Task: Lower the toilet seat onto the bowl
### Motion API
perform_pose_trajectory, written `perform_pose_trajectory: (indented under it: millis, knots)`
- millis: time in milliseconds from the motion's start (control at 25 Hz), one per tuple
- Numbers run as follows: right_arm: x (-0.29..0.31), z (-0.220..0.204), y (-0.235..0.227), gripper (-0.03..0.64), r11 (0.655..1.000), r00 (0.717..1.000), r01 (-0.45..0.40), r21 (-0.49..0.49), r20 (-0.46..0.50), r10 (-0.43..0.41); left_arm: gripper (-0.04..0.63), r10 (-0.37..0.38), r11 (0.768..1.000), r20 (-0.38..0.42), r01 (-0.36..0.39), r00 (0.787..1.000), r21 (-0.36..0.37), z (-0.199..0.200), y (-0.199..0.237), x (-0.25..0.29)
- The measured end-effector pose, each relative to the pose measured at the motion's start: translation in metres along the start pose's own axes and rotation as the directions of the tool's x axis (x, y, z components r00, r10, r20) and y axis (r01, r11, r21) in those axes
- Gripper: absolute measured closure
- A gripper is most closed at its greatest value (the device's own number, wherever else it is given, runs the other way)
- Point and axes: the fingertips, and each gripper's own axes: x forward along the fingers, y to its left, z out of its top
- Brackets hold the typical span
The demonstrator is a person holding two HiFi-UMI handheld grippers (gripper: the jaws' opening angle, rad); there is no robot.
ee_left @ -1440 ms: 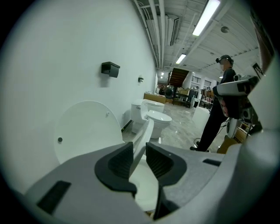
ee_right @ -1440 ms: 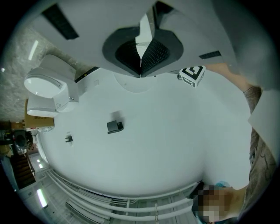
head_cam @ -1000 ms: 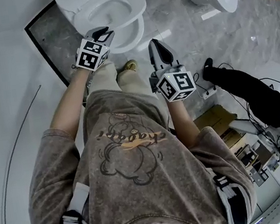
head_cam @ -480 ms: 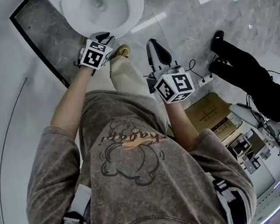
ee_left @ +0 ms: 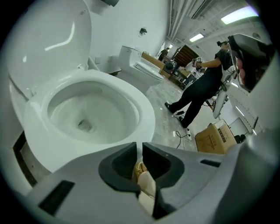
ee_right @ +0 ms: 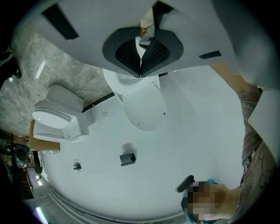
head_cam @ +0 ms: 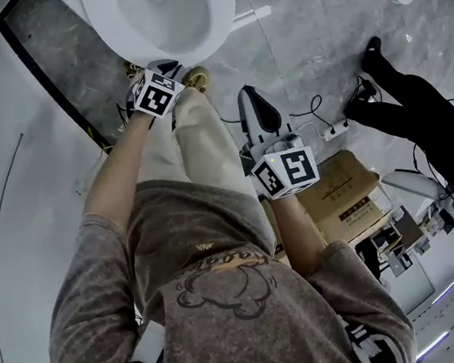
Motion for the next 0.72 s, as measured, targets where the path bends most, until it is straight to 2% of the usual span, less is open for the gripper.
perform_pose_trajectory:
  millis: [200,400,520,720]
  knots:
    - [0.007,-0.028,-0.014,0.589,1.0,1.0,0.0,0.023,-0.016,0.0,0.548,0.04,0.999,-0.016,-0.04,0.999,0.009,-0.012,0.008,0.037]
    - [0.013,-0.037,-0.017,0.589,0.998,0.999,0.016,0.052,-0.036,-0.014,0.551,0.081,0.997,-0.016,-0.081,0.997,0.006,-0.012,0.025,0.044]
    - [0.008,-0.036,-0.02,0.591,0.999,0.999,0.023,0.043,-0.029,-0.021,0.551,0.075,0.997,-0.01,-0.075,0.997,-0.012,-0.015,0.022,0.044]
    - [0.002,-0.012,-0.021,0.589,1.0,1.0,0.014,-0.006,0.016,-0.014,0.551,0.105,0.994,0.078,-0.102,0.991,-0.042,0.025,0.026,0.0]
